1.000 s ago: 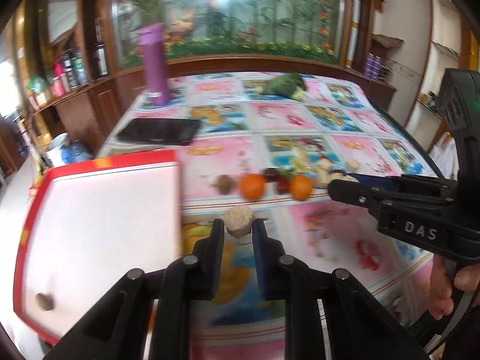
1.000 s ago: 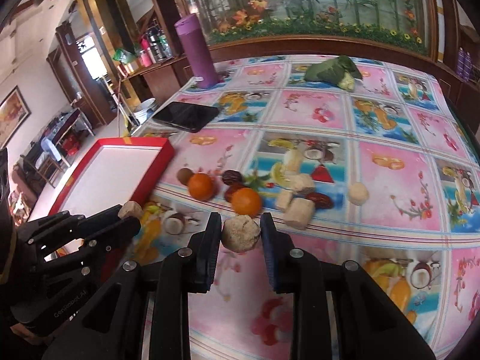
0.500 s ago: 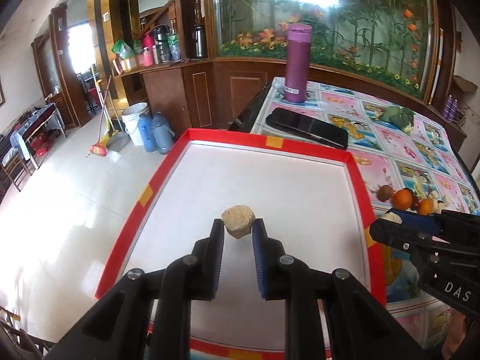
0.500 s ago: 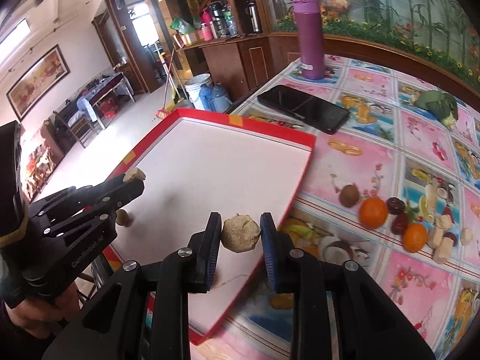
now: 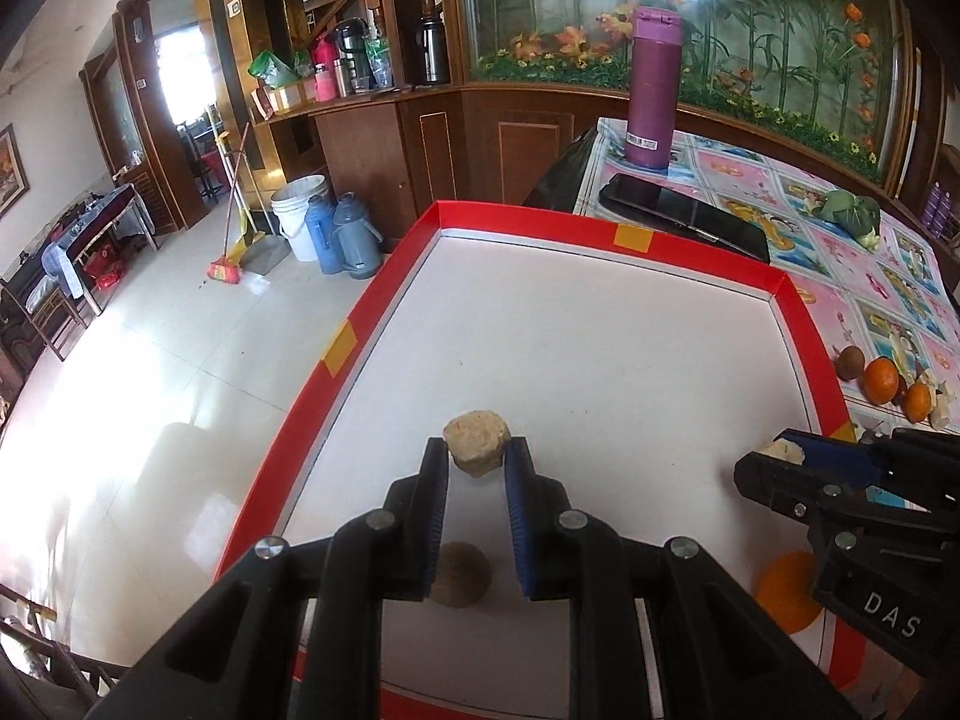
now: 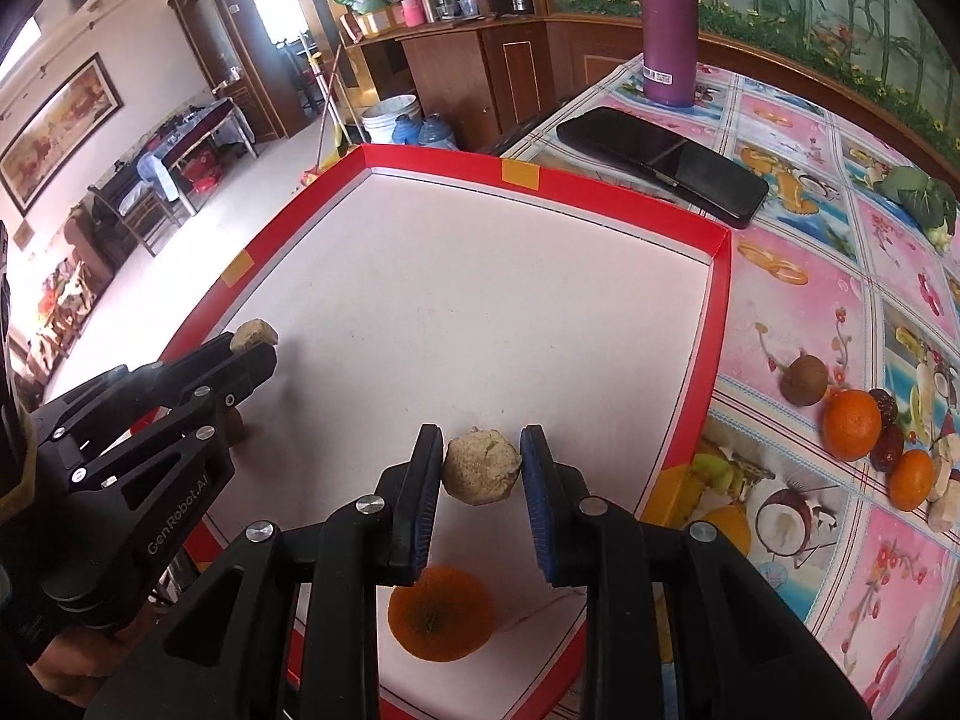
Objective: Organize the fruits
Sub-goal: 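Carry both beige cakes over the red tray, then open both grippers to drop the cakes into the tray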
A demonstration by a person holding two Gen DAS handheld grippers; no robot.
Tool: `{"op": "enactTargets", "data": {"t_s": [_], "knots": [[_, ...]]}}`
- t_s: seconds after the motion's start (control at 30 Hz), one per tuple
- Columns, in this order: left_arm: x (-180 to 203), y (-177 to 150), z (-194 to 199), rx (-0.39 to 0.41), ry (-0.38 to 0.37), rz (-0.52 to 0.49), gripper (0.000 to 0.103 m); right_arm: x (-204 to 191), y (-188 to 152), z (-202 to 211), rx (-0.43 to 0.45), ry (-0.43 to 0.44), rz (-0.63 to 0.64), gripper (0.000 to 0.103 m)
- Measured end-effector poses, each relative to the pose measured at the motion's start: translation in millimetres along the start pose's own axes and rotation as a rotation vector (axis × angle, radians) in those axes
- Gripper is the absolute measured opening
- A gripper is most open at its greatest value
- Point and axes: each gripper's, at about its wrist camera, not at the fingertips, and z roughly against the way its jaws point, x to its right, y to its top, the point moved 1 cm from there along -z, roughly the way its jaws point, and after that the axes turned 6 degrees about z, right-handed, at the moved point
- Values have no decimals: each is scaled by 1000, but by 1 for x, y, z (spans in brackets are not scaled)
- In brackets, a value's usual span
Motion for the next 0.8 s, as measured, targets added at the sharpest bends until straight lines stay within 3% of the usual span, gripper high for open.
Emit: {"op": "enactTargets", "data": {"t_s": [0.37, 0.47, 0.63, 0.8], "knots": [[-6, -3, -6, -24, 44, -16, 25, -4, -4, -4, -52, 6, -7, 30], [-6, -2, -3, -15, 59, -17, 34, -2, -3, 3, -28, 22, -21, 31], [-3, -1, 6, 8, 72, -11, 60, 7, -6, 24, 36, 32, -38, 31], [14, 3, 27, 54, 45, -23, 76, 29, -15, 46, 73, 20, -74, 32]]}}
